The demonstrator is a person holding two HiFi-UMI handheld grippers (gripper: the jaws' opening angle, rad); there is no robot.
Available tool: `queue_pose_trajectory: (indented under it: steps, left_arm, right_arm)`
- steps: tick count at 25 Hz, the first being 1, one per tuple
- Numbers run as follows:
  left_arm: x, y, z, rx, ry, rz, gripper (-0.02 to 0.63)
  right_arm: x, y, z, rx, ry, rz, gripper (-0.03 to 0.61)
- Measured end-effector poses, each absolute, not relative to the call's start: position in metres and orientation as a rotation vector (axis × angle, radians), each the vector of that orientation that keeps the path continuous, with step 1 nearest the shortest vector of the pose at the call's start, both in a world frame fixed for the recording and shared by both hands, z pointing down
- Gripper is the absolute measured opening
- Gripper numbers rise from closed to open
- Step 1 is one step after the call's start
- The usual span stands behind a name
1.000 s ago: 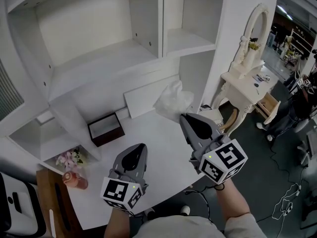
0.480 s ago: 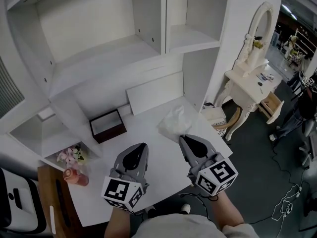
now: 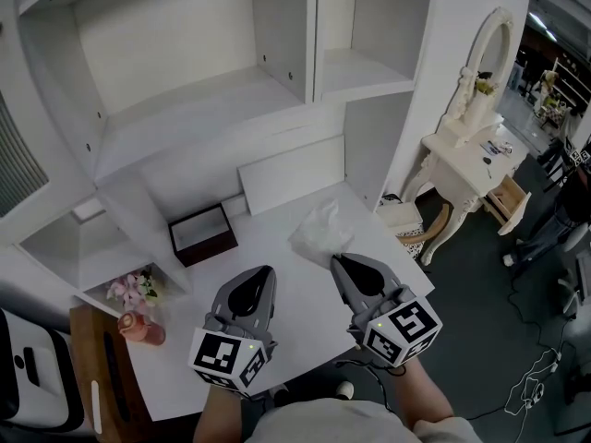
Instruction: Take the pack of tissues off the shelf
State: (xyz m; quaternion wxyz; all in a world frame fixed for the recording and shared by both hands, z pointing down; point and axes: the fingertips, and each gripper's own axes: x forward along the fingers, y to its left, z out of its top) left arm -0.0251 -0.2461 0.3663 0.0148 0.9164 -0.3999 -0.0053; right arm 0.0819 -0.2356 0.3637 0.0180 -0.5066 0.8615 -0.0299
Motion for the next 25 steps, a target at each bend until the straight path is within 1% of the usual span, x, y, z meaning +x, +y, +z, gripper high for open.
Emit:
queue_pose_trajectory:
  steps: [25]
  left_arm:
    - [-0.038, -0.240, 0.365, 2.829, -1.298, -0.013, 0.003]
  right_arm:
    - [0.071, -0.233, 0.365, -1.529, 2.708, -0.102, 0.002]
